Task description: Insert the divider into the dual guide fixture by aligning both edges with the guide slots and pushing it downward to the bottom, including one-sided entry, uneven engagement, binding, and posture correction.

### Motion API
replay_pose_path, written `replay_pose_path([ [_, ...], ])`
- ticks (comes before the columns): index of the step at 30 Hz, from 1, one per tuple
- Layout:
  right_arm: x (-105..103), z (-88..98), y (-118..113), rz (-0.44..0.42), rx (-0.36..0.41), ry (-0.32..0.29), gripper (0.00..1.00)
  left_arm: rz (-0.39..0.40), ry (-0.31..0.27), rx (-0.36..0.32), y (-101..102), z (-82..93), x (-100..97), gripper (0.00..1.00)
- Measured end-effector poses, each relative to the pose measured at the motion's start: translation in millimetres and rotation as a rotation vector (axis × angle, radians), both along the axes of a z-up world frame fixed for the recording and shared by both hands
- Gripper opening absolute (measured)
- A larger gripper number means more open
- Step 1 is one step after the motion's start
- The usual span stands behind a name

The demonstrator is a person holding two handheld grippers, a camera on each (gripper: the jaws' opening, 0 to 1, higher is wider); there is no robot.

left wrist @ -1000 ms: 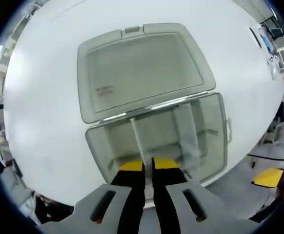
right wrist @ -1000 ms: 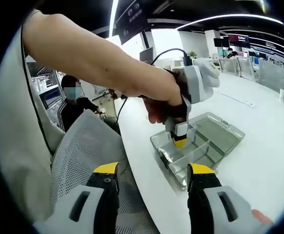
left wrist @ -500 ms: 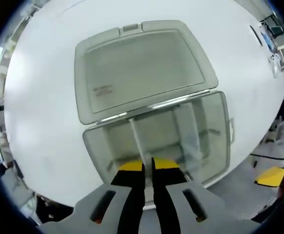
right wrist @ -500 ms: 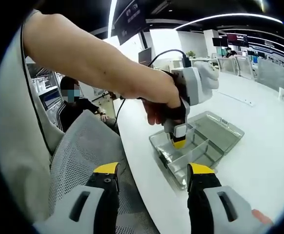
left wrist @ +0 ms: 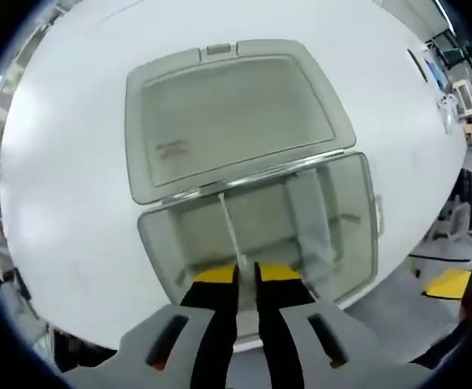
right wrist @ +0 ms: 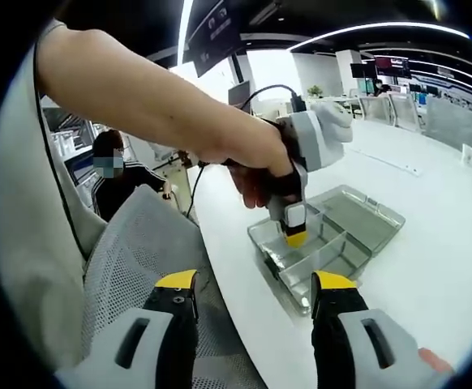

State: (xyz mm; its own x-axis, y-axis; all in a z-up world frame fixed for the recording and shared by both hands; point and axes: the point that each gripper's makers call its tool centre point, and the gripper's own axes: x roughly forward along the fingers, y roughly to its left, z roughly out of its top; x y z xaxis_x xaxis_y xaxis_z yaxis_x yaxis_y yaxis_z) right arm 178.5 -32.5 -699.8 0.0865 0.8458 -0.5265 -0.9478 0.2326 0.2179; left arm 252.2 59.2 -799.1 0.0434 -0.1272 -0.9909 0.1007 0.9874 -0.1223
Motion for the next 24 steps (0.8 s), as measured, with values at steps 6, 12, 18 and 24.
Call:
replay_pose_path([
  [6, 0, 2.9, 2, 0.001, 0.008, -0.004, 0.52, 0.022, -0.010, -0.029, 3, 6.5, 3.1, 0.08],
  [12, 0, 4.7, 4, 0.002, 0.015, -0.008, 0.53, 0.029, -0.008, -0.048, 4, 10.7, -2.0, 0.09],
  [18, -1, 5.0, 3, 0.001, 0.017, -0.009, 0.53, 0.042, -0.005, -0.069, 2, 13.9, -5.9, 0.05],
  [24, -1, 5.0, 3, -0.002, 0.018, -0.009, 0.52, 0.042, -0.004, -0.070, -1, 14.8, -6.7, 0.01],
])
